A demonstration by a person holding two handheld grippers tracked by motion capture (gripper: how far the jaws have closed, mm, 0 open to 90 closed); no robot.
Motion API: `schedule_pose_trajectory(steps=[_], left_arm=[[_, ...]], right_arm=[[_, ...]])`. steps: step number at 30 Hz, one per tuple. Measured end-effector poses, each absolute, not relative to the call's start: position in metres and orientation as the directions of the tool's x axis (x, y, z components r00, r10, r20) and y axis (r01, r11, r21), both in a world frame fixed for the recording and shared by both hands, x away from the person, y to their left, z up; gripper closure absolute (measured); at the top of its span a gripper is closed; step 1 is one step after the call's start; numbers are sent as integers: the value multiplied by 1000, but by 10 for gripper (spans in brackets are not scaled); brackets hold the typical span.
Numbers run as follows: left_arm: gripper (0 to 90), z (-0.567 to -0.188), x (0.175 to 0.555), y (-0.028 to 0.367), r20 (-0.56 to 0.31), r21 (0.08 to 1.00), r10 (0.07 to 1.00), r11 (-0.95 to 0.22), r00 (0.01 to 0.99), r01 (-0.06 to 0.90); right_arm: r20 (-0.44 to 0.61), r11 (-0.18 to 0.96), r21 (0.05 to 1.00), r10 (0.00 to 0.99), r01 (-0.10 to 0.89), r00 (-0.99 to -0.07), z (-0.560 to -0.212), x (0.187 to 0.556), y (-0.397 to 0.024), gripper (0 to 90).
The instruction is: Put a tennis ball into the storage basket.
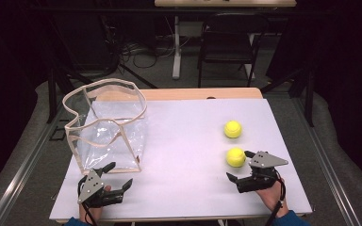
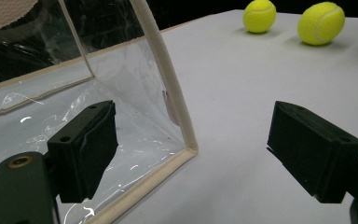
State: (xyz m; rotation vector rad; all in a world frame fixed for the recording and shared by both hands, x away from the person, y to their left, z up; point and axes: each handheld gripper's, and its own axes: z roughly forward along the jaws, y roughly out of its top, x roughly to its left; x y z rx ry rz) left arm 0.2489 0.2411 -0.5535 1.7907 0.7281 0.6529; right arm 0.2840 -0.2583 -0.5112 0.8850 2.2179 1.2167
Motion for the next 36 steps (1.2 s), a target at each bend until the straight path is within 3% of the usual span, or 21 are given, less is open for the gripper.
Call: schedule_pose_trajectory(steps=[36], left_arm=[[158,-554,249,242,87,948,741,-267,666,173]], right_arm=[[-37,409,803,761,434,-648,-507,322,-262,0]])
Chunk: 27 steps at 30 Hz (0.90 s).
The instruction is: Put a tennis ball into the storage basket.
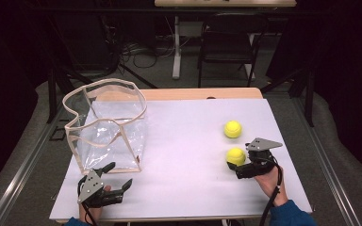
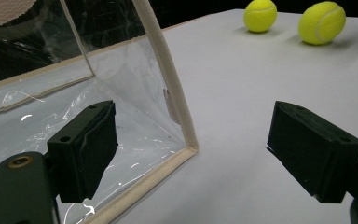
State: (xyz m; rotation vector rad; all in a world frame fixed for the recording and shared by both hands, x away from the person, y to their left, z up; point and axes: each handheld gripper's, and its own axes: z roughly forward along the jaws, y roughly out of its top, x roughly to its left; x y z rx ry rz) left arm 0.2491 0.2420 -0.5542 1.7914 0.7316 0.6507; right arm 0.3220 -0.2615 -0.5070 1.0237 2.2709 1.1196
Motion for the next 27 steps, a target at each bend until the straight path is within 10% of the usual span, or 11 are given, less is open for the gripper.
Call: schedule_pose_trajectory(steps=[27], left_arm=[[158,-554,248,242,93,946,741,-274,665,173]], right_arm=[[8,414,741,782,529,-623,-527,344,-259,0]])
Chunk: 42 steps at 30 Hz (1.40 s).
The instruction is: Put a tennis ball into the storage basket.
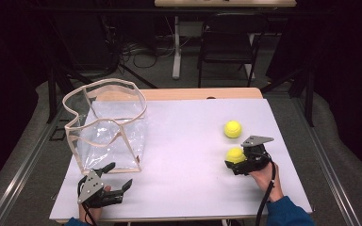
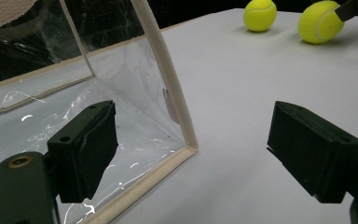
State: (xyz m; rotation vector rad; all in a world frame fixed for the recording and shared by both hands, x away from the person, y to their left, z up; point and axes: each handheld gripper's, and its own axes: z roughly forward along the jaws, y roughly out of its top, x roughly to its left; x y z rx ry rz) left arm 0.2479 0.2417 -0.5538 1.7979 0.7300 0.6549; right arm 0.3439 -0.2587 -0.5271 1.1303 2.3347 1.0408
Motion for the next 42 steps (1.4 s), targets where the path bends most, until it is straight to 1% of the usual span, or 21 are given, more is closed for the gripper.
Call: schedule_pose_trajectory(steps=[21,22,24,26,31,34,35,38,39,42], left_arm=[[158,-554,247,241,95,946,735,-277,671,170],[157,-554,247,241,94,946,736,-276,671,170],[158,-554,248,241,94,946,735,-277,671,170],[158,-554,248,241,92,947,736,-274,671,170],[158,-554,248,240,91,946,736,-275,671,173],[158,-554,248,240,93,946,736,-276,670,172],[158,-554,248,241,92,946,736,-275,670,172],[158,-554,247,241,90,946,739,-272,668,174],[158,-554,247,241,90,947,738,-272,668,173],[158,-554,248,241,93,946,737,-276,669,172]], right_arm=[[33,414,705,792,575,-610,-538,349,-260,0],[23,419,699,797,580,-603,-539,349,-259,22],[21,419,699,799,580,-601,-539,349,-259,32],[21,420,692,802,587,-597,-539,350,-259,71],[19,418,689,806,592,-592,-541,349,-259,132],[15,419,684,810,597,-586,-541,349,-259,150],[6,419,680,817,602,-576,-541,350,-259,194],[1,420,674,823,608,-569,-541,350,-259,218],[6,419,677,819,605,-574,-541,349,-260,247],[-5,428,675,817,601,-576,-540,349,-260,251]])
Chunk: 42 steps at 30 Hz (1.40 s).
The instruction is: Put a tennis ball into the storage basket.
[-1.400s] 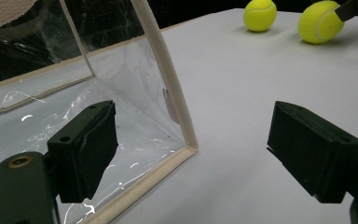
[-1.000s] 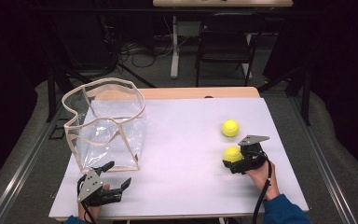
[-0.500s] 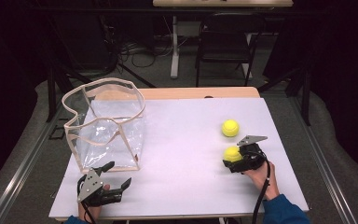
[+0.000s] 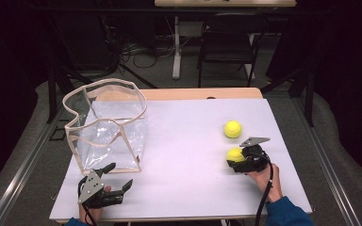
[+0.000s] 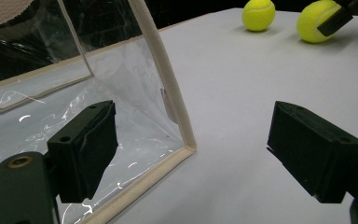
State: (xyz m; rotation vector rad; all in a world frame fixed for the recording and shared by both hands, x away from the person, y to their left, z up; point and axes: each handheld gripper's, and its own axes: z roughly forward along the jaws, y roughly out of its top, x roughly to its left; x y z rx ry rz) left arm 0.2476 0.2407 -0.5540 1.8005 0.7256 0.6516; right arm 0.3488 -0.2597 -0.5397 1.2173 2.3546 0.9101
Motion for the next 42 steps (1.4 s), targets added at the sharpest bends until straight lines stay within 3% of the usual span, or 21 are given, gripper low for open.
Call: schedule_pose_trajectory(steps=[42], left_arm=[[158,-554,247,242,96,946,740,-275,665,171]], right_arm=[[-55,484,693,774,534,-631,-508,339,-237,258]])
